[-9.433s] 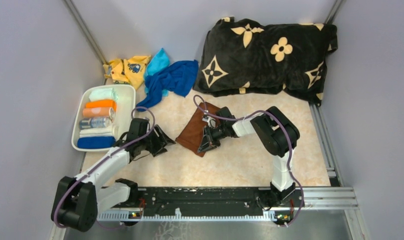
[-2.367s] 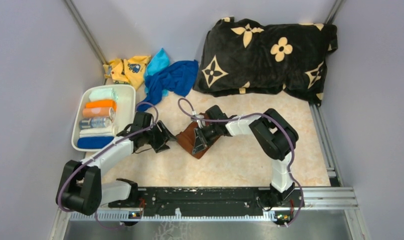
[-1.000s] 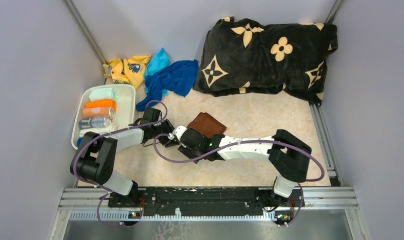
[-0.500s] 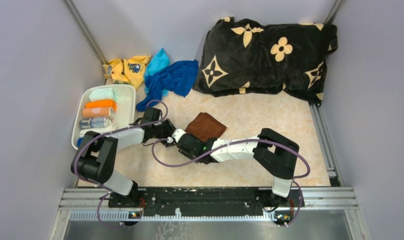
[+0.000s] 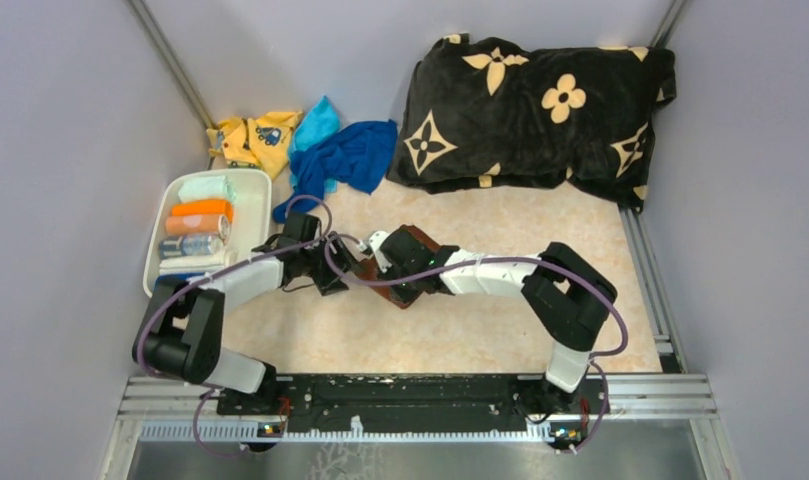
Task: Roll the towels
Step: Roll the towel at the center of the board.
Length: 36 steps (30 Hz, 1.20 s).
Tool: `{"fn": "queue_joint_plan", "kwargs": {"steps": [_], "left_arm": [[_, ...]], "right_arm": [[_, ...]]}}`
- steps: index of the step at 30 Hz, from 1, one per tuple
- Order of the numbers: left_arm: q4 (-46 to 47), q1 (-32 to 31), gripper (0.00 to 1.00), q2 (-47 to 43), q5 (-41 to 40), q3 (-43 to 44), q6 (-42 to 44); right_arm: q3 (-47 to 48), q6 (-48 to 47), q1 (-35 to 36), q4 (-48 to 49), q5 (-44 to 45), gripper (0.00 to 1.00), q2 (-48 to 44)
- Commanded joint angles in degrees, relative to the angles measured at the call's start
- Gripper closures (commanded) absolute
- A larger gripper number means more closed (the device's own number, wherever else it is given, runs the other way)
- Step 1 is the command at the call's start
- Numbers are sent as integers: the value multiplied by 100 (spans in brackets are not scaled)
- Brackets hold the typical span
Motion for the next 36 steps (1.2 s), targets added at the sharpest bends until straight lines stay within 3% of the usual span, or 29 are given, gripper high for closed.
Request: {"fn": "queue_joint_plan", "kwargs": {"steps": [1, 7, 14, 26, 31, 36], "left_arm": [[-573, 3, 27, -573, -378, -74, 191], [-715, -2, 26, -1072, -213, -187, 149], [-167, -10, 27, -775, 180, -202, 97], [498, -296, 38, 656, 348, 456, 240], [324, -498, 42, 1037, 156, 584, 340], [212, -555, 46, 1109, -67, 457, 292]], "right_arm": [[-125, 824, -597, 157, -2891, 100, 124], [-304, 1934, -1514, 1124, -4980, 100, 589], [-928, 3471, -2089, 2641, -5804, 100, 1076], [-1463, 3845, -2282, 2984, -5377, 100, 1210], [-1427, 3044, -2190, 2167, -4714, 83, 479], [-1152, 2220, -1957, 974, -3357, 69, -630]]}}
